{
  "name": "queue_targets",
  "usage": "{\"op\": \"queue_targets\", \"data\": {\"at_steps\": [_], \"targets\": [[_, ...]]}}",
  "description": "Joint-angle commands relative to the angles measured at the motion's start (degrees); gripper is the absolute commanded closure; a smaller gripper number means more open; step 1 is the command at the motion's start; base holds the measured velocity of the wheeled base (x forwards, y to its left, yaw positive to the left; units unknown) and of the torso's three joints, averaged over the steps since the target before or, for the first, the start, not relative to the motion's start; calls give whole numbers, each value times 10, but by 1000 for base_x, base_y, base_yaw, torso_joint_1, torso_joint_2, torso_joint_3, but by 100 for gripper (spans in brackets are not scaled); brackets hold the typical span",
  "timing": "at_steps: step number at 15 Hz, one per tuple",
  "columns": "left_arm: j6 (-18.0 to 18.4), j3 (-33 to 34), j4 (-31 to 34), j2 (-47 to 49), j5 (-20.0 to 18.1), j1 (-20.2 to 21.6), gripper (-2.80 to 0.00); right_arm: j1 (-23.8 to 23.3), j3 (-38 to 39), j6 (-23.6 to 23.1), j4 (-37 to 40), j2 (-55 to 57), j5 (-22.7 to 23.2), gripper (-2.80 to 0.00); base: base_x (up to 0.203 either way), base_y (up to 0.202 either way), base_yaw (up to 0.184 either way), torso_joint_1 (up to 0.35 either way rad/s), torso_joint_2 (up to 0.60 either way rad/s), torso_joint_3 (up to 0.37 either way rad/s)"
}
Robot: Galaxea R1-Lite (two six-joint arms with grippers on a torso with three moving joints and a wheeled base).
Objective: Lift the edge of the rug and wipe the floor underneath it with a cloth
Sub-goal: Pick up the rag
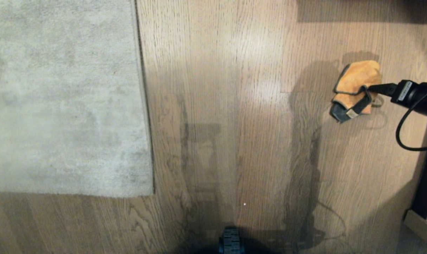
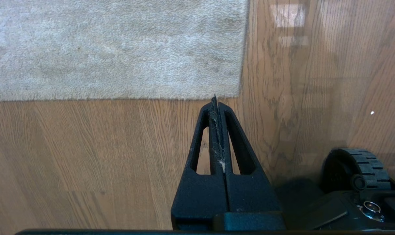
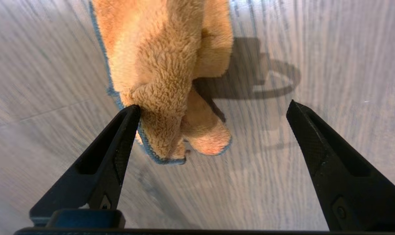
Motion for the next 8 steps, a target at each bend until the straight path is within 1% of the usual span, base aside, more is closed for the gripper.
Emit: {"op": "queue_targets", "data": {"at_steps": [1, 4, 6, 8], "targets": [[0, 0, 0, 0, 0, 0, 0, 1, -3, 1, 9, -12, 20, -280, 0, 0, 0, 0, 0, 0], [0, 0, 0, 0, 0, 0, 0, 0, -1, 1, 46, -43, 49, -280, 0, 0, 0, 0, 0, 0], [0, 0, 0, 0, 0, 0, 0, 1, 7, 1, 67, -58, 57, -280, 0, 0, 0, 0, 0, 0], [0, 0, 0, 0, 0, 0, 0, 5, 27, -2, 70, -63, 56, -280, 0, 0, 0, 0, 0, 0]]}}
